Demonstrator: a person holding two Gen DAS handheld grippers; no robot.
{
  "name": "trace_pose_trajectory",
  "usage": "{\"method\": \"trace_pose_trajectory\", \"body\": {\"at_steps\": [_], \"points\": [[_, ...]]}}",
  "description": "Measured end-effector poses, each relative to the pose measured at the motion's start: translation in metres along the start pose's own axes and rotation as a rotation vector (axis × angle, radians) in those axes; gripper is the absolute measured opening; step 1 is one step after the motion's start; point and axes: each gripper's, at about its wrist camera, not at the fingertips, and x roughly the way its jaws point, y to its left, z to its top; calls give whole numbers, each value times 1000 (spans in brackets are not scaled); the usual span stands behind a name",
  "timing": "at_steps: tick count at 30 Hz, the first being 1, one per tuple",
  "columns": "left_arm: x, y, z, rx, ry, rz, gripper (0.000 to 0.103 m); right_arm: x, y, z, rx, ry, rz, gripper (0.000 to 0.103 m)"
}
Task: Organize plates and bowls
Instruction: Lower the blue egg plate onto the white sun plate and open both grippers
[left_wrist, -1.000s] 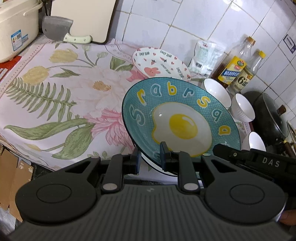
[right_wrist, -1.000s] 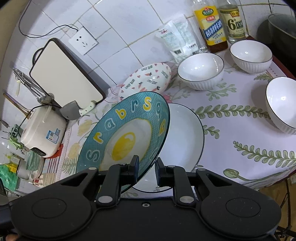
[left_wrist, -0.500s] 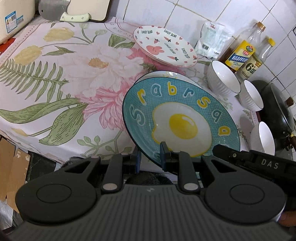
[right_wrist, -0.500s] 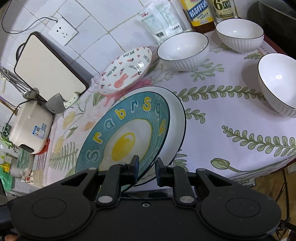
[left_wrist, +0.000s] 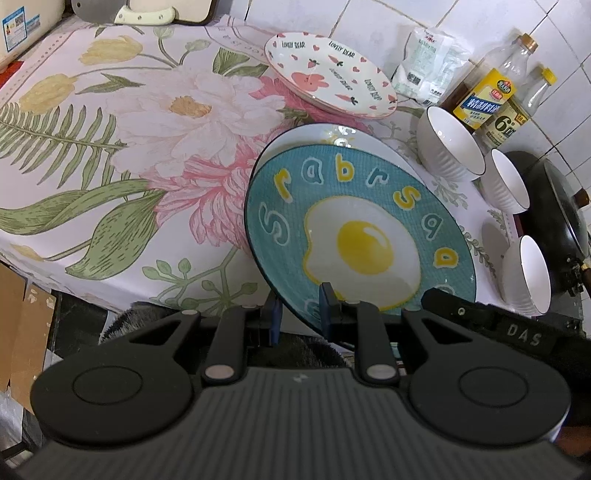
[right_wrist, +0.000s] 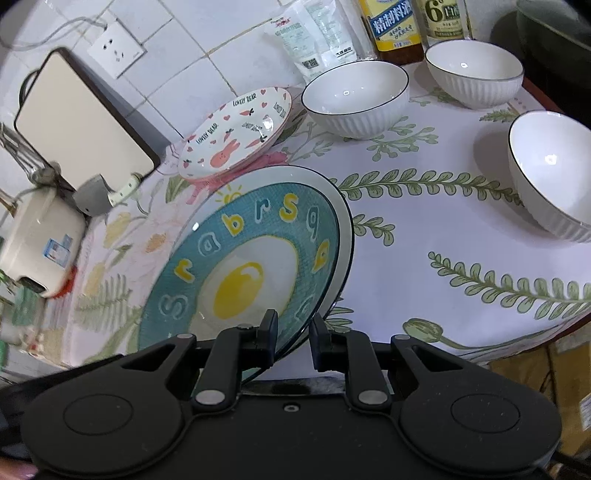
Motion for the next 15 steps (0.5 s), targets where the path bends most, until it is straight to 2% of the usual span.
{"method": "trace_pose_trajectory", "body": {"at_steps": [9,15], "points": [[9,3,5,-39,66,-19,19,5,8,-2,-109,-24,-78,26],[14,1,5,-48,84,-11,19,10,6,-3,-117,-27,-95,29]]}}
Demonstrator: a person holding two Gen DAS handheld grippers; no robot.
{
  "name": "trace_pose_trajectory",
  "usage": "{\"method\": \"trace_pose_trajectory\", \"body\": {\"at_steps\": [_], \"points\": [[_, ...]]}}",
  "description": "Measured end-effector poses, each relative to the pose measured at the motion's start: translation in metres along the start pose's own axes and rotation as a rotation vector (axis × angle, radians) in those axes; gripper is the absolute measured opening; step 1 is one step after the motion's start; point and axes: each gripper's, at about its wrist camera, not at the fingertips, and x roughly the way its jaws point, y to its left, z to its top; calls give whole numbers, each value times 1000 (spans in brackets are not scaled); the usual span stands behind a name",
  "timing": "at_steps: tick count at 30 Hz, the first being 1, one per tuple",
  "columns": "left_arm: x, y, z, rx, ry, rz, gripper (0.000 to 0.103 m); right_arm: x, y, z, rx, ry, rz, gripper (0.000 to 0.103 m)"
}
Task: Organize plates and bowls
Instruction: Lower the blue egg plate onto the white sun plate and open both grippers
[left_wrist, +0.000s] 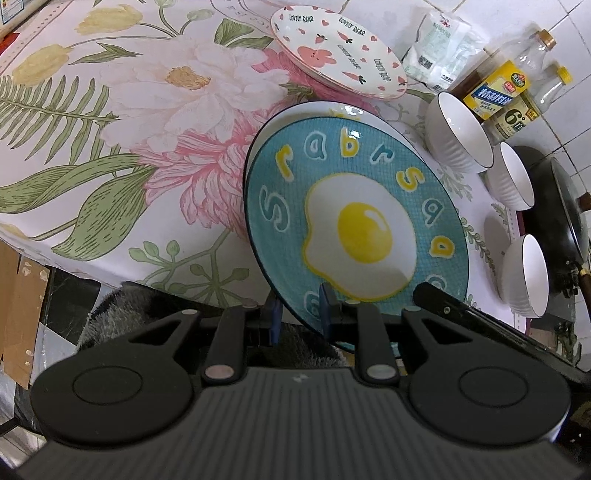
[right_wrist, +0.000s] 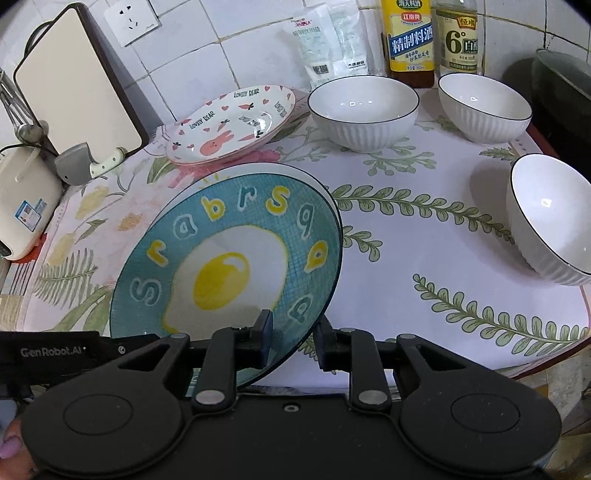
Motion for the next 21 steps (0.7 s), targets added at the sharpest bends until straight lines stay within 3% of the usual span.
{"method": "trace_pose_trajectory", "body": {"at_steps": [14,21], "points": [[8,-8,15,31,28,86,20,8,17,2,-191,-73,-132,31],[6,-11,16,40,28,96,20,6,12,3,-173,-72,-103,29]]}}
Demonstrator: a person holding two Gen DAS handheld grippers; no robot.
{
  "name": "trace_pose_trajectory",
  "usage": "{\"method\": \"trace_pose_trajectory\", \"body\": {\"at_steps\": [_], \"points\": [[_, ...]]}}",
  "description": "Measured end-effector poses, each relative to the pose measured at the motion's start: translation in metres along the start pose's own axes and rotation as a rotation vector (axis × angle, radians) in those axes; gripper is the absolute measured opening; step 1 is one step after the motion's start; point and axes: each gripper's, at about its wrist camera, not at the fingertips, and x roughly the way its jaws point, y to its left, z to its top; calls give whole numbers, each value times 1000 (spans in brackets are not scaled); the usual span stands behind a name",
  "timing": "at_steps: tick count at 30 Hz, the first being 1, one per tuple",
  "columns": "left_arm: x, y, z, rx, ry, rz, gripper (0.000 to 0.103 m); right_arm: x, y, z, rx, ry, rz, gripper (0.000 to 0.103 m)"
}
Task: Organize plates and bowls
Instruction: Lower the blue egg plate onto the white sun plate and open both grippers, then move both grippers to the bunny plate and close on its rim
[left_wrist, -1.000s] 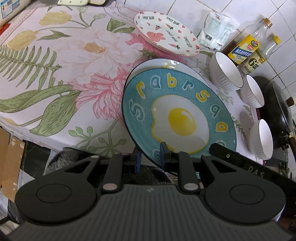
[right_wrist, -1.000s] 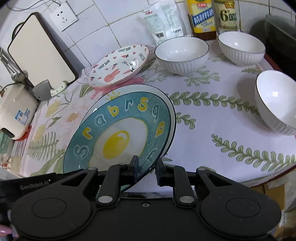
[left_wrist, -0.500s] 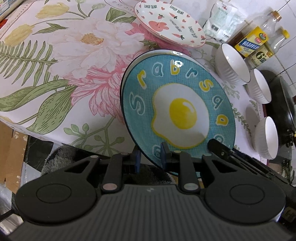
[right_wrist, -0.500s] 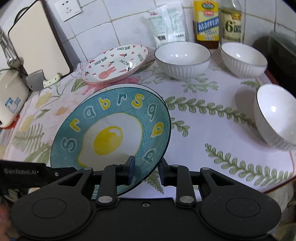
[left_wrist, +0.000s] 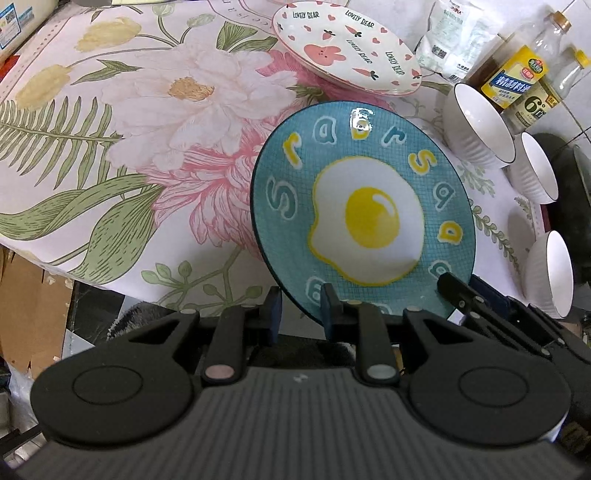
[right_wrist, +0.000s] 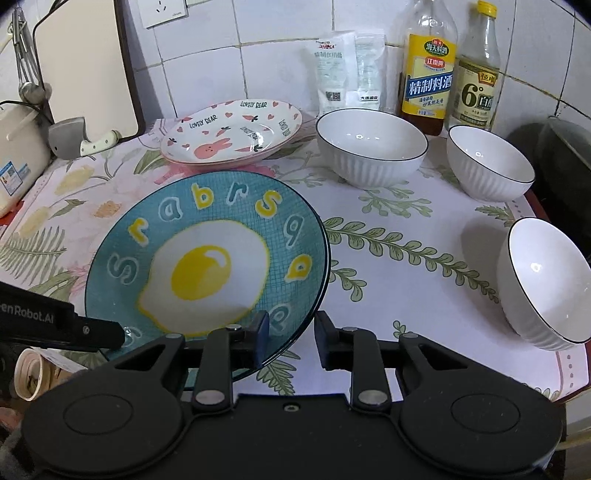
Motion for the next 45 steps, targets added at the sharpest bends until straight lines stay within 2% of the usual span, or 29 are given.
{"method": "trace_pose_trajectory", "body": {"at_steps": [4,8,12,16,19,22,24,28,34,41,45], "points": [[-19,-5,1,94,-21,39,20,-22,-3,7,-2,-38,26,30],[-47,0,8,124,-57,-4,20,-51,-14,25,59,-91,168,30],[-79,1,21,164,-137,-9,21,-76,-16,44,70,-160,256,30],[-105,2,37,202,-213,-18,23,-89,-16,61,49,-216,309,32],[-117,2,47,233,-271,-14,27,-89,-17,73,36,-236,349,37],[-121,2,58,258,-321,-2,34,-87,-12,84,-9,-258,347,48],[-120,1,64,267,-340,7,36,-84,-10,92,-22,-280,339,51],[-111,-1,78,293,-349,63,42,-71,-13,109,-10,-293,367,65],[-91,1,94,289,-344,75,57,-34,-15,125,34,-254,376,66],[-60,10,117,223,-325,53,58,31,-14,128,62,-162,355,66],[-39,10,128,221,-330,89,60,61,-9,125,63,-143,315,66]]}}
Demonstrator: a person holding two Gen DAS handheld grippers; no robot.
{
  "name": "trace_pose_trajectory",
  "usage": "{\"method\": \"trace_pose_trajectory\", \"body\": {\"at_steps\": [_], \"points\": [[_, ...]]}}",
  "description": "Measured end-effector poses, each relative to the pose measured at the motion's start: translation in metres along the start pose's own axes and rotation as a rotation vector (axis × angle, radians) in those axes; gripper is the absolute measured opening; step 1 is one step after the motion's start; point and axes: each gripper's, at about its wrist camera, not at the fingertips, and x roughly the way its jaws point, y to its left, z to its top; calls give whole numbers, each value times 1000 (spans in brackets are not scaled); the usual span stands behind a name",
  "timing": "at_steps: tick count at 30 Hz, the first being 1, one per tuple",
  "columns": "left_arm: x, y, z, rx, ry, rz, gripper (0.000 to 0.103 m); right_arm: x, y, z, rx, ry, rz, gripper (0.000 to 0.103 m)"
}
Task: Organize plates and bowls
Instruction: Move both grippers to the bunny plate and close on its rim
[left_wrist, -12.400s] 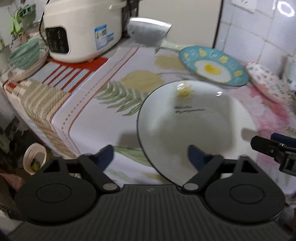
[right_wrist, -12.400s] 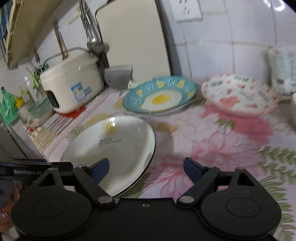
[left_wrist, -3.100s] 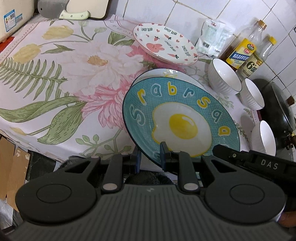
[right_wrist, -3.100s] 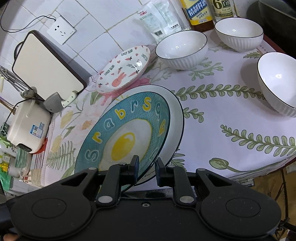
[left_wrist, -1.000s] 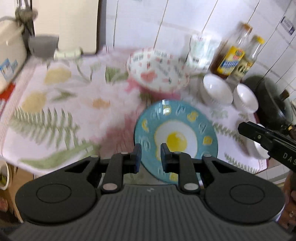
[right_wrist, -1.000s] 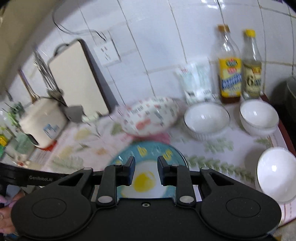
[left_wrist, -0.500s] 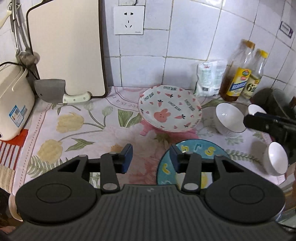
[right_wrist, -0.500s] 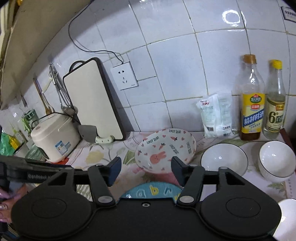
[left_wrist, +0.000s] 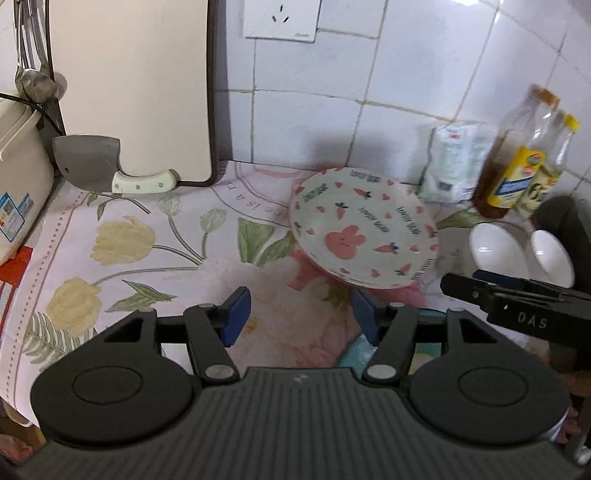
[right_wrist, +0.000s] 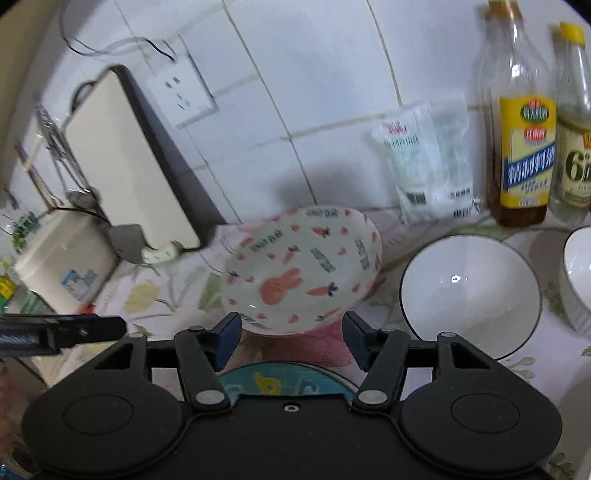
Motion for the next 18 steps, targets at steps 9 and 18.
{"method": "trace_pose_trajectory", "body": {"at_steps": [9,18], "points": [[48,11,-1,-127,-20,-22,60,41,-4,0,68,32,-27,66],[107,14,2,-311,14,-45,60,71,-16,3,233,66,-34,66]]}}
